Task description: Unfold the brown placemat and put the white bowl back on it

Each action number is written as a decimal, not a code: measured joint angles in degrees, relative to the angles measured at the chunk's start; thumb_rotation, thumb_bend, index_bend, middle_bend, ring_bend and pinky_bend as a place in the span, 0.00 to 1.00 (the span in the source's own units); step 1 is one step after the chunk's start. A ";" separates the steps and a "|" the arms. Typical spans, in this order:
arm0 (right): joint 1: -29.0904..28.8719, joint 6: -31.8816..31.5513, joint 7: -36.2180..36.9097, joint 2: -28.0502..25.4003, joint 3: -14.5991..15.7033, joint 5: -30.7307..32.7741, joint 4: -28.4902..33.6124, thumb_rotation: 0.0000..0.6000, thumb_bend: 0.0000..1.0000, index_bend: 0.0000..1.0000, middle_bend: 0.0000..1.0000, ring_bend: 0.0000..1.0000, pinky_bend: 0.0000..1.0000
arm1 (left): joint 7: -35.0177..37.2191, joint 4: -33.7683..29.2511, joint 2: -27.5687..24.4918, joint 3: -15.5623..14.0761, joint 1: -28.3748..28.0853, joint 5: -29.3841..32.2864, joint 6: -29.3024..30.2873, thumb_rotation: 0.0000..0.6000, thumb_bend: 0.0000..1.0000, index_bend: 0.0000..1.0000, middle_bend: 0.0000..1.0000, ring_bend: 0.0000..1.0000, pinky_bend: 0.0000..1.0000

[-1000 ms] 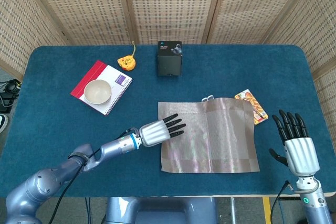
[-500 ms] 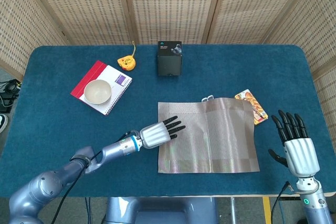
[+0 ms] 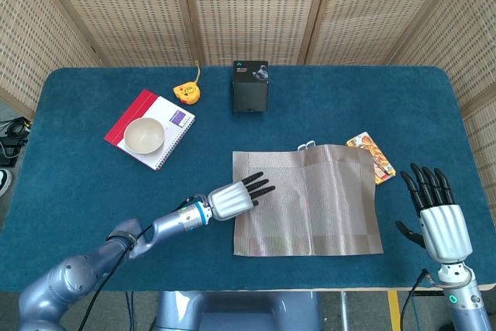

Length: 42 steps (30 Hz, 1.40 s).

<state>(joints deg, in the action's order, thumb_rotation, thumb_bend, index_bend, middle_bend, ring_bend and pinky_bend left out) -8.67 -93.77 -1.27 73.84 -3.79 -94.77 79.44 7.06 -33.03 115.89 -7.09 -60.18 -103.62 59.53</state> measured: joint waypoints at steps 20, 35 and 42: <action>0.23 -0.15 0.46 -0.37 -0.18 -0.46 0.42 1.00 0.00 0.00 0.00 0.00 0.00 | -1.09 -4.97 -3.70 -0.22 1.86 1.09 2.05 1.00 0.46 0.75 0.00 0.00 0.00; 0.71 -0.95 -0.06 -0.58 0.50 -2.03 1.24 1.00 0.00 0.00 0.00 0.00 0.00 | -12.24 -24.39 -17.54 -3.09 7.04 0.67 4.05 1.00 0.46 0.75 0.00 0.00 0.00; 0.91 -1.56 -0.16 -0.70 0.66 -2.76 1.55 1.00 0.00 0.00 0.00 0.00 0.00 | -14.74 -27.24 -20.85 -5.38 10.13 -0.26 5.29 1.00 0.46 0.76 0.00 0.00 0.00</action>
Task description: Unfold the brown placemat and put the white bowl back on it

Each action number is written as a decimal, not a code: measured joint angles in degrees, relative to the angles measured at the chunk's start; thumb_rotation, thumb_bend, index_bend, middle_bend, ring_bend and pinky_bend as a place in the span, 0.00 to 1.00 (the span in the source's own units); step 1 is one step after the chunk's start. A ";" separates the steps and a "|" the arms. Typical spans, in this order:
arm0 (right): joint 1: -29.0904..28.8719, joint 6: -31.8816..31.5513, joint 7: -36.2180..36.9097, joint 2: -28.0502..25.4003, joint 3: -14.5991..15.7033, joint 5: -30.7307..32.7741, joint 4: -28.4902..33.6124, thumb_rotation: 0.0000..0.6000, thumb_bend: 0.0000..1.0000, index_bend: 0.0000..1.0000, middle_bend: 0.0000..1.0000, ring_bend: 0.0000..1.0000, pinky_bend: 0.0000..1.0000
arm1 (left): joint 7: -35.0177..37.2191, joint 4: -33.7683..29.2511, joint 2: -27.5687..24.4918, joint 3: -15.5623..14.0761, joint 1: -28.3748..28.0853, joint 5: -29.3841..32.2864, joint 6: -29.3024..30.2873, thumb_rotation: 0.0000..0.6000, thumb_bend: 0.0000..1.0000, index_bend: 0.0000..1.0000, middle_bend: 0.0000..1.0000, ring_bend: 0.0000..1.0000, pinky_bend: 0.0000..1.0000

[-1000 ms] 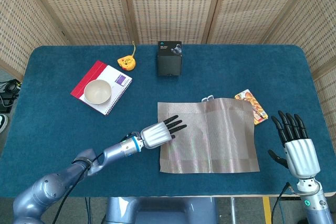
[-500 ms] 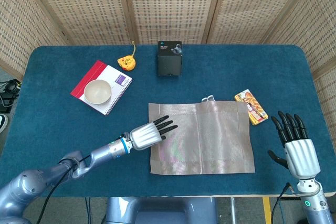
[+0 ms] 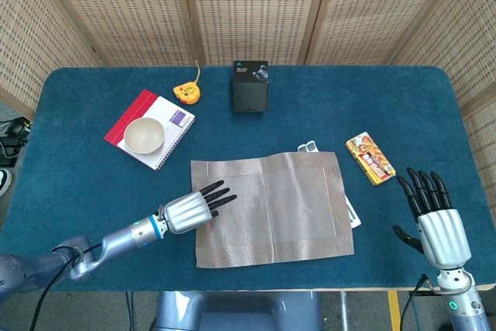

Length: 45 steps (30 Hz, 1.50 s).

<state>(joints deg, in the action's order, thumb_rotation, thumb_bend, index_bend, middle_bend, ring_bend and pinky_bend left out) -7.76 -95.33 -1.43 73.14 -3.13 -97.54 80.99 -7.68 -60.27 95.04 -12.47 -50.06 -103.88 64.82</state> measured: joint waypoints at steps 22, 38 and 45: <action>0.40 -0.72 -0.42 -0.23 0.36 -1.34 0.65 1.00 0.00 0.00 0.00 0.00 0.00 | 0.29 2.88 -4.90 -3.89 9.27 -1.77 4.91 1.00 0.46 0.76 0.00 0.00 0.00; 0.59 -1.08 -0.17 -0.37 0.41 -1.83 0.72 1.00 0.00 0.00 0.00 0.00 0.00 | 0.97 5.04 -4.58 -3.35 10.31 -3.63 4.80 1.00 0.46 0.76 0.00 0.00 0.00; 0.59 -1.06 -0.18 -0.38 0.32 -1.84 0.78 1.00 0.00 0.00 0.00 0.00 0.00 | 0.96 5.17 -5.17 -3.17 10.59 -3.83 4.35 1.00 0.46 0.76 0.00 0.00 0.00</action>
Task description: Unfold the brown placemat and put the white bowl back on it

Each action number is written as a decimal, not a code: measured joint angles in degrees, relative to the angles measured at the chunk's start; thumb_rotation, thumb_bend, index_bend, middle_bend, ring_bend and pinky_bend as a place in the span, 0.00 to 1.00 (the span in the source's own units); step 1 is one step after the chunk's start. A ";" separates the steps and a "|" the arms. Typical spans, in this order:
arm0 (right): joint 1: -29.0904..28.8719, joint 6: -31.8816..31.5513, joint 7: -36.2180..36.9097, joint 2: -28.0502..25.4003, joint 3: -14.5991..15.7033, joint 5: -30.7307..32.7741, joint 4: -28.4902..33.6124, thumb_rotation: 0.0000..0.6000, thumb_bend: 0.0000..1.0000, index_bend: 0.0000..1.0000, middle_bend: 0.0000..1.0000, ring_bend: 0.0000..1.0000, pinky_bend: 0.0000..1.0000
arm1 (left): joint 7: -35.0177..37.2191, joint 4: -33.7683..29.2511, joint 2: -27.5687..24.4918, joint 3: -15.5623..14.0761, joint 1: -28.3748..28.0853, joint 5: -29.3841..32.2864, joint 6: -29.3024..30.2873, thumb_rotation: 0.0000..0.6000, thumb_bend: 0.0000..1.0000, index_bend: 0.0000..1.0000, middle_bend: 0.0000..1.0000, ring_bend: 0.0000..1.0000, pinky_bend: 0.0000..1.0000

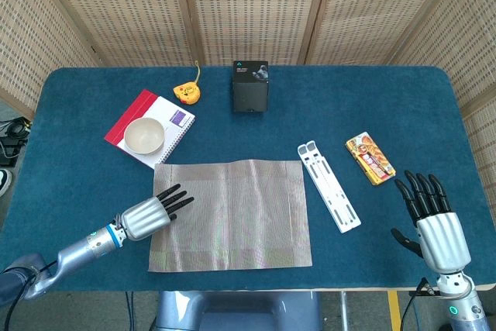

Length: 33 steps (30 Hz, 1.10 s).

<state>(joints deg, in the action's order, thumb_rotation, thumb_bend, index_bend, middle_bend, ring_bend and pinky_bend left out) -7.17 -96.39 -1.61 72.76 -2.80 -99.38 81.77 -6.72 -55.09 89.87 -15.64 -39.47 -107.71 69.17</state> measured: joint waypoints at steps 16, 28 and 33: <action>0.00 0.23 -0.16 0.04 -0.02 -0.01 -0.03 1.00 0.00 0.00 0.00 0.00 0.00 | 0.58 1.41 -0.42 -0.15 0.69 -0.77 -0.72 1.00 0.18 0.26 0.00 0.00 0.00; -0.04 0.52 -0.19 0.09 0.06 -0.03 0.02 1.00 0.00 0.00 0.00 0.00 0.00 | 9.84 1.47 -4.27 1.34 1.45 -0.52 7.34 1.00 0.00 0.00 0.00 0.00 0.00; -0.02 0.62 -0.47 0.19 0.08 0.02 -0.08 1.00 0.00 0.00 0.00 0.00 0.00 | 13.99 1.42 -6.57 6.46 1.97 4.52 9.77 1.00 0.00 0.00 0.00 0.00 0.00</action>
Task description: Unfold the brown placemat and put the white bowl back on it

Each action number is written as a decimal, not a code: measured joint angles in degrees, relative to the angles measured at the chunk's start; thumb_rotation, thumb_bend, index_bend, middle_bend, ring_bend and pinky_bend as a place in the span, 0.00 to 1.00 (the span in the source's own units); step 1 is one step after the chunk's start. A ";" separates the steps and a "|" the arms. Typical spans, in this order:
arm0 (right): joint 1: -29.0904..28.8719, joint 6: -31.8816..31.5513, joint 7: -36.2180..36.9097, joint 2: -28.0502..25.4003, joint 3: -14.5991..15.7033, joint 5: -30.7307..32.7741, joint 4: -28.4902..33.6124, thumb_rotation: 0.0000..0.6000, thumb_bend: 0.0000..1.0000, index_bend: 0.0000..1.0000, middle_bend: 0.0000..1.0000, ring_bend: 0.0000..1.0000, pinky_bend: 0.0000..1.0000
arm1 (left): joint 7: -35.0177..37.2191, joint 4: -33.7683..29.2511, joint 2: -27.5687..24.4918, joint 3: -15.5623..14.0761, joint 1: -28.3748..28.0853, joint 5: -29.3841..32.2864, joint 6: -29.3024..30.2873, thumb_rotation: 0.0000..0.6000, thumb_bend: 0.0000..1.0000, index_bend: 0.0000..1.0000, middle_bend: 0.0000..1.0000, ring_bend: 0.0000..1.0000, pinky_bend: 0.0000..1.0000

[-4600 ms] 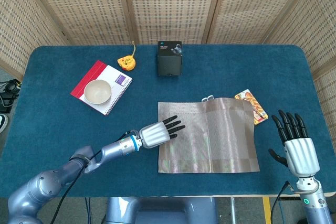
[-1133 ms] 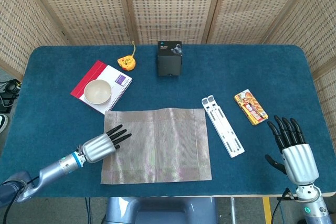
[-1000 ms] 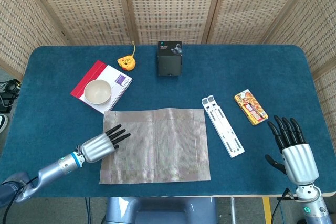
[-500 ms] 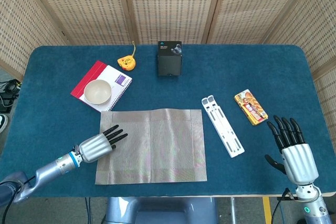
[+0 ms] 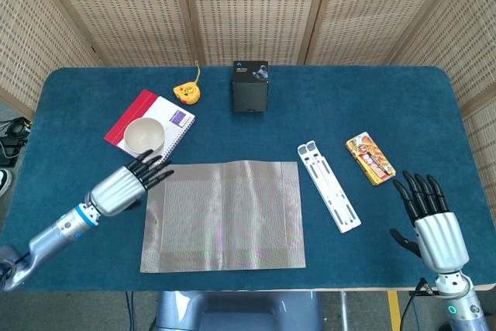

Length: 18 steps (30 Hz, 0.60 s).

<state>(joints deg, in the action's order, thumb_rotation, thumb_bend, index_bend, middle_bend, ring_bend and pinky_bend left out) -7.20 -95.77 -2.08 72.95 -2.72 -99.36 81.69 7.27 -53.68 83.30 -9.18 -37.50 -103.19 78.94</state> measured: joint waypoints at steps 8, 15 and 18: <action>-0.08 0.49 -0.14 0.24 -0.04 0.37 -0.37 1.00 0.00 0.00 0.00 0.00 0.00 | 4.79 2.15 -0.93 7.10 -0.44 10.05 -5.33 1.00 0.00 0.11 0.00 0.00 0.00; -0.25 1.07 -0.46 0.54 0.00 0.53 -0.71 1.00 0.00 0.00 0.00 0.00 0.00 | 7.52 9.15 2.70 10.32 -2.46 16.55 -17.88 1.00 0.00 0.28 0.00 0.00 0.00; -0.32 1.30 -0.54 0.68 -0.08 0.84 -0.92 1.00 0.00 0.00 0.00 0.00 0.00 | 8.57 13.10 6.07 10.84 -3.96 17.79 -22.71 1.00 0.02 0.31 0.00 0.00 0.00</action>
<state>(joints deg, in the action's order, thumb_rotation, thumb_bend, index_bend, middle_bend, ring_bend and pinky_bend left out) -7.52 -94.47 -2.62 73.64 -2.81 -98.52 80.78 15.83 -40.58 89.37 1.67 -41.45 -85.40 56.24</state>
